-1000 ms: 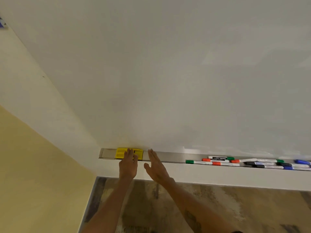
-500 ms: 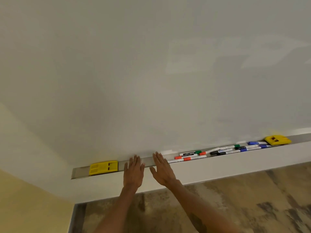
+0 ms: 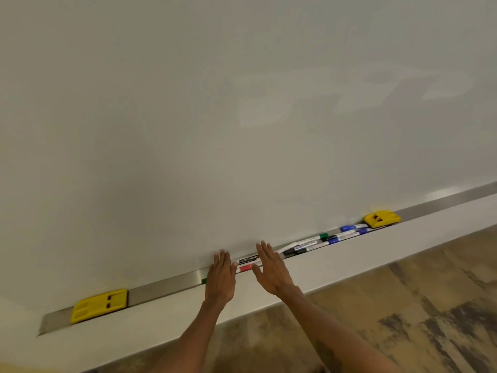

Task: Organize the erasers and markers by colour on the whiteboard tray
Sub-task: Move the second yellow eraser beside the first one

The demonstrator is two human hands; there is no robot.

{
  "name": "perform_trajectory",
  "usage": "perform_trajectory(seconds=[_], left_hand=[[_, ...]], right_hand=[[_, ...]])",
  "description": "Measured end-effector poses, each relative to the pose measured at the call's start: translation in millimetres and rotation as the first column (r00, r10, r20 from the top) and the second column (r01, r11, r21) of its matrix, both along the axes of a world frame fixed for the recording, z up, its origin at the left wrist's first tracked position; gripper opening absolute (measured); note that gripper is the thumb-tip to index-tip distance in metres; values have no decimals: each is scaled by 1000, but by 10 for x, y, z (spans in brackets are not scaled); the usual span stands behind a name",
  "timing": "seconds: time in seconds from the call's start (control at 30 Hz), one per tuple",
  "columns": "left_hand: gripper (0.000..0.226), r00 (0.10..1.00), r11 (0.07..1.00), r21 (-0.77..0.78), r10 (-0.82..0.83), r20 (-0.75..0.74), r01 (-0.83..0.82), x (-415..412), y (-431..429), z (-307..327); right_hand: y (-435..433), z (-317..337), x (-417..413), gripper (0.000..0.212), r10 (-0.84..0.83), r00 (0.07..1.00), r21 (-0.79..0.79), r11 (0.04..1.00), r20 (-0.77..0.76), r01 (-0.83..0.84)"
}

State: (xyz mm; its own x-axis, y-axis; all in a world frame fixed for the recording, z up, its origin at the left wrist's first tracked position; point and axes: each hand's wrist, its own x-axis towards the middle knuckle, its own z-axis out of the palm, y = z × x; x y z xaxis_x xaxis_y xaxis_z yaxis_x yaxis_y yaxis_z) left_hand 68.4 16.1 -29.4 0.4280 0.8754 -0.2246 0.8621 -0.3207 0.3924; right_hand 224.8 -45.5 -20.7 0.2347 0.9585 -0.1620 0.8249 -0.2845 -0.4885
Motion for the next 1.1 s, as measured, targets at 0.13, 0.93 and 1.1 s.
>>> perform_trajectory(seconds=[0.13, 0.93, 1.1], left_hand=[[56, 1000, 1000, 10, -14, 13, 14, 807, -114, 13], [60, 977, 970, -191, -118, 176, 151, 4536, -710, -77], [59, 950, 940, -329, 15, 313, 93, 4890, -750, -161]], right_hand=[[-135, 47, 772, 64, -13, 1000, 4, 1000, 7, 13], [-930, -35, 4484, 67, -268, 963, -58, 961, 44, 270], [-948, -64, 4964, 66, -348, 937, -77, 934, 22, 349]])
